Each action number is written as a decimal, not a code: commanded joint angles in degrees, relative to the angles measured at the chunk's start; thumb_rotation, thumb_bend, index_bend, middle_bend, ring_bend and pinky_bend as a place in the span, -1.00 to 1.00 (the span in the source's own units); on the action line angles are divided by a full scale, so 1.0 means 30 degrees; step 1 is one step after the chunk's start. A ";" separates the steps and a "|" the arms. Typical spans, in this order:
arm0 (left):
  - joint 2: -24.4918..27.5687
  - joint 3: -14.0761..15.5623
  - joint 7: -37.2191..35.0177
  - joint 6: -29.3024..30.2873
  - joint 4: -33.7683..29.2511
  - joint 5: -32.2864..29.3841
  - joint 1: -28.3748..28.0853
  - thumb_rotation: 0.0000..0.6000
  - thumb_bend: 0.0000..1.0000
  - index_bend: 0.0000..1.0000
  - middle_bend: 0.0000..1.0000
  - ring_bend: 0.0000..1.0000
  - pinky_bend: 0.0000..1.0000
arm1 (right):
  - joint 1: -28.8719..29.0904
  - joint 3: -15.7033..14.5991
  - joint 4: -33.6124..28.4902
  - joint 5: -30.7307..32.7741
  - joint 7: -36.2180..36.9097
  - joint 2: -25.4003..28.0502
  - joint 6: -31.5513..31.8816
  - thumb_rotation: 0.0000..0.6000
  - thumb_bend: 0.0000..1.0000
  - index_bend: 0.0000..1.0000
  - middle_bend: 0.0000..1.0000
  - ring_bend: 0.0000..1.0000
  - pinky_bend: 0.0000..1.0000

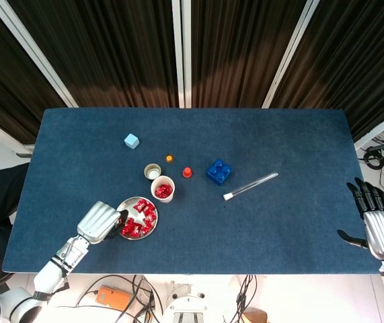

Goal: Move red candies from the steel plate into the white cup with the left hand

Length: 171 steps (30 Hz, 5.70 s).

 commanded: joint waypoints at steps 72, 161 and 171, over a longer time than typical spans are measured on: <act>-0.1039 -0.0309 0.5743 -0.1542 -0.0827 -0.5002 -0.1256 1.00 -0.61 -0.14 0.67 0.53 0.50 | -0.0300 0.0221 0.0444 -0.0099 0.1080 0.0231 0.0675 1.00 -0.62 -1.00 -0.94 -1.00 -0.70; -0.1221 -0.1178 0.0869 -0.0470 -0.0933 -0.3852 -0.2051 1.00 -0.59 -0.12 0.66 0.52 0.50 | -0.0299 0.0227 0.0783 -0.0269 0.1574 0.0085 0.0787 1.00 -0.62 -1.00 -0.94 -1.00 -0.69; -0.2518 -0.2067 0.1246 -0.2294 0.0300 -0.5653 -0.2804 1.00 -0.56 -0.12 0.67 0.52 0.50 | -0.0457 0.0186 0.0853 -0.0147 0.1693 0.0120 0.0887 1.00 -0.62 -1.00 -0.94 -1.00 -0.69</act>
